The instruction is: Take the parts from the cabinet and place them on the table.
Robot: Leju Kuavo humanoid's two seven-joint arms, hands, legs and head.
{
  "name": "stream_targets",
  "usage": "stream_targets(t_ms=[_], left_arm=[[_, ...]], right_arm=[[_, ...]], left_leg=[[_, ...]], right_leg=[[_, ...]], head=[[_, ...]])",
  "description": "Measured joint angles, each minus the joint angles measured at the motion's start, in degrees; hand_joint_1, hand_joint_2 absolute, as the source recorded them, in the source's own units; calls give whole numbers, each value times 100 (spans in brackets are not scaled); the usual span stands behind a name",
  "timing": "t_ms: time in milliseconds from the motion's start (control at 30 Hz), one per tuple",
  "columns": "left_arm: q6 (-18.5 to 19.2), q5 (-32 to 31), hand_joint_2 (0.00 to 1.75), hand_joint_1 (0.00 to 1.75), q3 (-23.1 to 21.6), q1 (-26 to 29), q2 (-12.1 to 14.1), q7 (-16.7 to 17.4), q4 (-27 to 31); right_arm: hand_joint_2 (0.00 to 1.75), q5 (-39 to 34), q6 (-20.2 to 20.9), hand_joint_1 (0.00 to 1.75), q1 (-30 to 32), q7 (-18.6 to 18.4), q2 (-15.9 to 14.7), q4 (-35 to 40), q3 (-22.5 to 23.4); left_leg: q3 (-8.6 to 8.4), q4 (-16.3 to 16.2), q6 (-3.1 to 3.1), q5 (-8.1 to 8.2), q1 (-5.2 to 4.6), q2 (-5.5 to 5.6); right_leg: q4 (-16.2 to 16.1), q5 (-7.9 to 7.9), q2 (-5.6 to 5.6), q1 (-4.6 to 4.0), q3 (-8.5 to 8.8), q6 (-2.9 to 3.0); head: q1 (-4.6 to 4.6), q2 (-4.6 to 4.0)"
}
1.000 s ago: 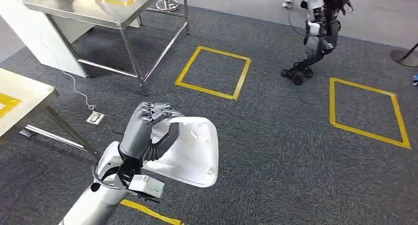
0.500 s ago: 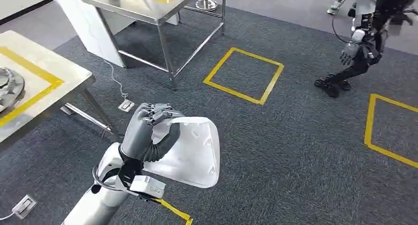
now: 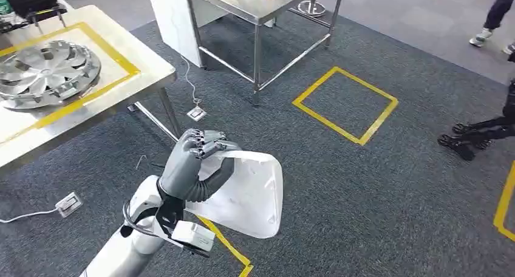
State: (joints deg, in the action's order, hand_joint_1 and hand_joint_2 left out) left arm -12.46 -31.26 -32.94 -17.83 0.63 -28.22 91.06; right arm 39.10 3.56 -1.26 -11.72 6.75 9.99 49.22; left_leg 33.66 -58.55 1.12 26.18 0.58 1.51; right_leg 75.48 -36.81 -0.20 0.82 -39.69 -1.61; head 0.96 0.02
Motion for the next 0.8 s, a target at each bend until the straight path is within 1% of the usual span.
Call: stream_targets(t_ms=[33, 67, 100, 133, 167, 200, 233, 267, 300, 333, 367, 400, 433, 467, 500, 533, 567, 600, 633, 667, 700, 733, 767, 800], left_arm=[[4, -9, 175, 175, -26, -1, -15, 0, -22], [15, -15, 175, 175, -46, -4, -35, 2, -37], [24, -17, 175, 175, -68, -19, -50, 20, -46], [39, -35, 175, 175, -94, -40, -77, 28, -46], [50, -48, 175, 175, -116, -58, -111, 39, -46], [52, -48, 175, 175, -116, -64, -135, 44, -46], [55, -50, 175, 175, -120, -78, -148, 78, -44], [55, -55, 175, 175, -120, -83, -149, 83, -41], [59, -61, 175, 175, -122, -82, -151, 115, -41], [61, -66, 175, 175, -122, -83, -146, 129, -41], [61, -68, 175, 175, -124, -80, -144, 138, -41], [65, -80, 175, 175, -129, -114, -142, 140, -46], [68, -101, 175, 175, -149, -140, -146, 149, -50], [68, -114, 175, 175, -170, -141, -149, 157, -52], [65, -125, 175, 175, -196, -138, -149, 160, -63], [61, -164, 175, 175, -210, -137, -146, 175, -83], [52, -192, 175, 175, -216, -138, -146, 181, -103], [44, -208, 175, 175, -223, -140, -149, 184, -109], [33, -234, 175, 175, -242, -145, -149, 188, -109], [28, -238, 175, 175, -256, -151, -151, 190, -109], [22, -240, 175, 175, -262, -168, -155, 190, -109], [17, -243, 175, 175, -269, -182, -179, 190, -109], [9, -243, 175, 175, -269, -190, -179, 192, -111], [6, -245, 175, 175, -271, -190, -181, 192, -111]], right_arm=[[0, 0, 0, 0, 3, -7, 0, 0, 4], [0, 0, -2, 0, 4, -4, 0, 0, 4], [0, 0, -18, 0, 3, -4, 0, 0, 7], [0, 0, -18, 0, -2, -4, 0, 0, 7], [0, 0, -17, 0, -2, -4, 0, 0, 9], [0, 0, -17, 0, -7, -4, -4, 0, 13], [0, 0, -18, 0, -15, 2, 0, 0, 15], [0, 0, -17, 0, -26, -2, 0, 0, 15], [0, 2, -20, 0, -41, -2, 0, 0, 17], [0, 2, -33, 0, -40, -4, 2, 0, 17], [0, 7, -31, 0, -39, -4, 22, 0, 17], [0, 9, -31, 0, -30, -2, 20, 0, 20], [0, 9, -33, 0, -23, 0, 20, 0, 20], [0, 9, -31, 0, -17, -4, 20, 0, 22], [0, 11, -31, 0, -8, -4, 20, 0, 26], [0, 13, -33, 0, -6, -7, 20, 0, 31], [0, 18, -33, 0, -8, -7, 22, 0, 39], [0, 17, -31, 0, -14, -7, 31, 0, 48], [0, 17, -31, 0, -23, -6, 35, 0, 52], [0, 18, -30, 0, -30, -7, 39, 0, 55], [0, 17, -31, 0, -30, -4, 37, 0, 59], [0, 17, -31, 0, -33, -4, 39, 0, 70], [0, 17, -31, 0, -41, -4, 39, 0, 77], [0, 17, -31, 0, -46, -7, 39, 0, 79]], left_leg=[[13, -18, -4, -4, -1, 98], [18, -34, -7, -4, 0, 181], [20, -46, -16, -6, 2, 280], [21, -56, -36, -13, 5, 372], [26, -62, -54, -16, 15, 434], [39, -63, -100, -20, 6, 485], [66, -58, -153, -28, 1, 550], [77, -40, -184, -47, 9, 590], [77, -2, -231, -78, 28, 657], [131, 25, -276, -102, 12, 728], [134, -48, -279, -61, 11, 562], [246, -261, -278, 119, -33, 208], [436, -670, -288, 372, -30, 16], [642, -1138, -301, 603, -24, -60], [837, -1576, -312, 781, -21, -81], [943, -1837, -320, 830, -17, -90], [894, -1775, -326, 739, -14, -106], [703, -1451, -327, 544, -10, -142], [407, -934, -324, 305, -7, -210], [105, -410, -308, 117, -14, -419], [-56, -69, -278, 145, -43, -817], [-68, -52, -175, 121, -57, -721], [-47, -58, -151, 122, -56, -631], [-25, -64, -118, 115, -72, -561]], right_leg=[[154, 30, 9, -1, -103, 6], [3, 193, 16, 2, -47, 19], [-407, 459, 31, 8, 140, 34], [-978, 747, 117, 19, 411, 48], [-1487, 932, 374, 41, 658, 65], [-1604, 851, 571, 35, 700, 50], [-1650, 894, 500, 6, 701, 86], [-1651, 901, 439, -9, 691, 99], [-1642, 905, 387, -23, 694, 135], [-1674, 930, 311, -1, 706, 181], [-1723, 972, 190, 35, 714, 232], [-1733, 972, 121, 25, 710, 286], [-1733, 970, 38, 12, 701, 310], [-1732, 965, -50, 0, 700, 320], [-1731, 962, -145, -3, 695, 325], [-1730, 962, -236, -4, 694, 324], [-1729, 959, -325, -4, 697, 321], [-1728, 954, -406, -3, 704, 313], [-1725, 944, -483, -2, 718, 299], [-1712, 929, -547, -3, 736, 275], [-1689, 906, -590, -45, 746, 241], [-1663, 872, -654, -74, 742, 198], [-1666, 869, -709, -90, 756, 176], [-1679, 871, -788, -83, 776, 156]], head=[[0, 0], [-2, 0], [0, 0], [-2, 0], [-4, 0], [-2, 0], [-11, 0], [-11, 0], [-11, 0], [-11, 0], [-13, 0], [37, 0], [68, 0], [66, 0], [68, 0], [68, 0], [68, 0], [68, 0], [68, 0], [68, 0], [74, 0], [66, 0], [46, 0], [44, 0]])
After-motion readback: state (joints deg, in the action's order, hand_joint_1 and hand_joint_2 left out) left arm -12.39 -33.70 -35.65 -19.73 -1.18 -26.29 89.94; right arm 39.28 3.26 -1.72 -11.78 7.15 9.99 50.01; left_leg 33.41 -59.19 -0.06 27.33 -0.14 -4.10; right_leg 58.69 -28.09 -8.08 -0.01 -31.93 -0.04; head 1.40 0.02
